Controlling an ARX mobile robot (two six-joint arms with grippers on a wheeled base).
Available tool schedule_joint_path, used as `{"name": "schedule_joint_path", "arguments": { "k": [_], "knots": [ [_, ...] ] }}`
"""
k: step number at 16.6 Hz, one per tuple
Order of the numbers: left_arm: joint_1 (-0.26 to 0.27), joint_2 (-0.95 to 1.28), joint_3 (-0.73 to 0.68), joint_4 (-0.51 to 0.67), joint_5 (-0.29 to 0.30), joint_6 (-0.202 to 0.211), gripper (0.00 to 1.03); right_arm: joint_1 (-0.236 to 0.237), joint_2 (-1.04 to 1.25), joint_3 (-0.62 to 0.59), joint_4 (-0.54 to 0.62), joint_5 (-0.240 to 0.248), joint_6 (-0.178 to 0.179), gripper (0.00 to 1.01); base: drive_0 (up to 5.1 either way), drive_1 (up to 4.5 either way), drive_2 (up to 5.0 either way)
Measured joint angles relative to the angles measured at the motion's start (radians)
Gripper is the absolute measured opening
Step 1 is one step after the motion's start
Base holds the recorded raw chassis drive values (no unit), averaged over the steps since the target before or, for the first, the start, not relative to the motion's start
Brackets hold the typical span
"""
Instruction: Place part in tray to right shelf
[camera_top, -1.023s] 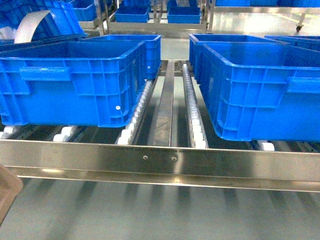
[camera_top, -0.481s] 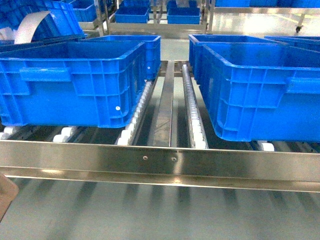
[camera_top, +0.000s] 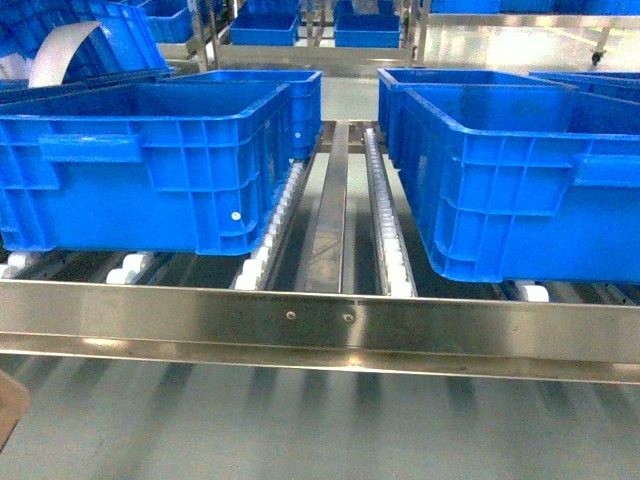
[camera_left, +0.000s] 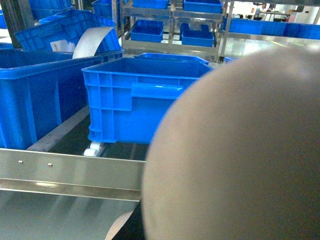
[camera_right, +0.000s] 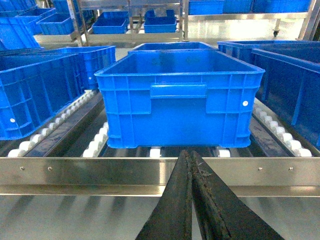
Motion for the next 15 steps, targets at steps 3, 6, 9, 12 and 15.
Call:
{"name": "schedule_joint_path", "arguments": {
  "k": [3,6,9,12,15],
  "knots": [
    [0.000,0.000,0.000,0.002,0.000,0.000,0.13,0.000,0.000,0.000,0.000,0.000,0.000,0.32,0.0,0.00,0.0],
    [0.000,0.000,0.000,0.002,0.000,0.000,0.13,0.000,0.000,0.000,0.000,0.000,0.000,0.65,0.0,0.00,0.0],
    [0.000,0.000,0.000,0.002,0.000,0.000,0.13,0.000,0.000,0.000,0.000,0.000,0.002,1.00,0.0,0.00,0.0],
    [0.000,0.000,0.000,0.002,0.000,0.000,0.13,0.000,0.000,0.000,0.000,0.000,0.002,0.98,0.0,0.00,0.0],
    [0.000,0.000,0.000,0.002,0.000,0.000,0.13,0.000,0.000,0.000,0.000,0.000,0.002,0.98,0.0,0.00,0.0]
  ]
}}
